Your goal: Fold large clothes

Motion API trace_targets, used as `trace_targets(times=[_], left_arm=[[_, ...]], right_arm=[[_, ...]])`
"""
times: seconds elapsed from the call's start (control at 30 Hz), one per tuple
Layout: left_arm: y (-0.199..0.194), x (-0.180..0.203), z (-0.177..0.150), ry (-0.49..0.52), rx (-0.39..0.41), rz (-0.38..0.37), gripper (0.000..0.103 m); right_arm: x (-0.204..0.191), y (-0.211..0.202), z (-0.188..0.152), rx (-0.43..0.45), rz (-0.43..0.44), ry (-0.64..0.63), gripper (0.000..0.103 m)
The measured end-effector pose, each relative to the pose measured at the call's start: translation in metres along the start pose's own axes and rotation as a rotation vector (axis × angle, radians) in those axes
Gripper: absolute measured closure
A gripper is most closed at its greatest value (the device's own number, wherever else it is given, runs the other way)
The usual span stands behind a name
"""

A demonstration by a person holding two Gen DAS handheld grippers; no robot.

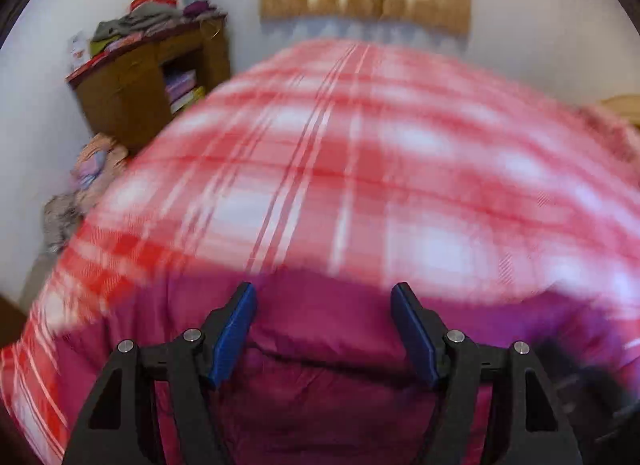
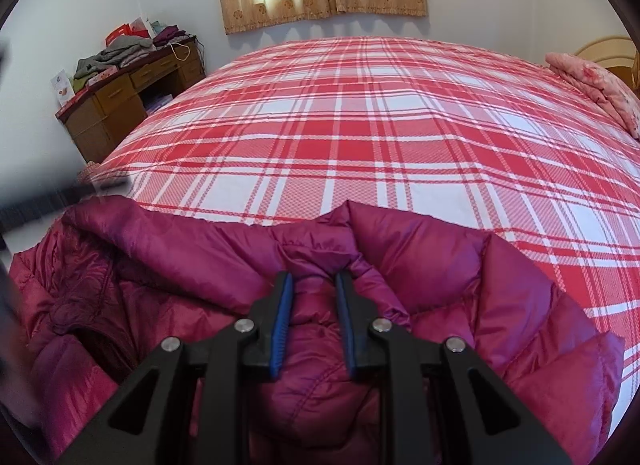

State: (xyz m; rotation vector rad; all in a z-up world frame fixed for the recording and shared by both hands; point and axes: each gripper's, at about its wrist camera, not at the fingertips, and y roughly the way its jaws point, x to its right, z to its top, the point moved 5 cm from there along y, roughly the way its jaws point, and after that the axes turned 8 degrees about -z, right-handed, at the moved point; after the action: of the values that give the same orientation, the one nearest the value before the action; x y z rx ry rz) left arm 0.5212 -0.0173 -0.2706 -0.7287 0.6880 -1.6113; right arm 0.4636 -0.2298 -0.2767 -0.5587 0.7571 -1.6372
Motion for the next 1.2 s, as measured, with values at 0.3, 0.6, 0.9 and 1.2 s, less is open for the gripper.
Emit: trace_targets(times=[0.3,0.6,0.9,1.2], left_arm=[[-0.0008,-0.0076,-0.0132,-0.019,0.020,0.027,0.032],[0.0046,-0.0057,-0.0096,-0.019,0.027,0.020,0.032],[0.0046,-0.0056,-0.0093,-0.020,0.028,0.019,0.032],[0.0046,-0.0054,-0.0093,-0.019,0.027,0.021,0.032]], right_arm=[[0.0012,-0.0002,0.0008,0.001,0.023,0.015,0.079],[-0.0006,-0.0002,0.0014,-0.001,-0.003,-0.010,0.078],[-0.0059,0.0014,0.0014,-0.003,-0.019,-0.024,0.078],[-0.0048,0.0023,0.0017,-0.004,-0.021,-0.024,0.078]])
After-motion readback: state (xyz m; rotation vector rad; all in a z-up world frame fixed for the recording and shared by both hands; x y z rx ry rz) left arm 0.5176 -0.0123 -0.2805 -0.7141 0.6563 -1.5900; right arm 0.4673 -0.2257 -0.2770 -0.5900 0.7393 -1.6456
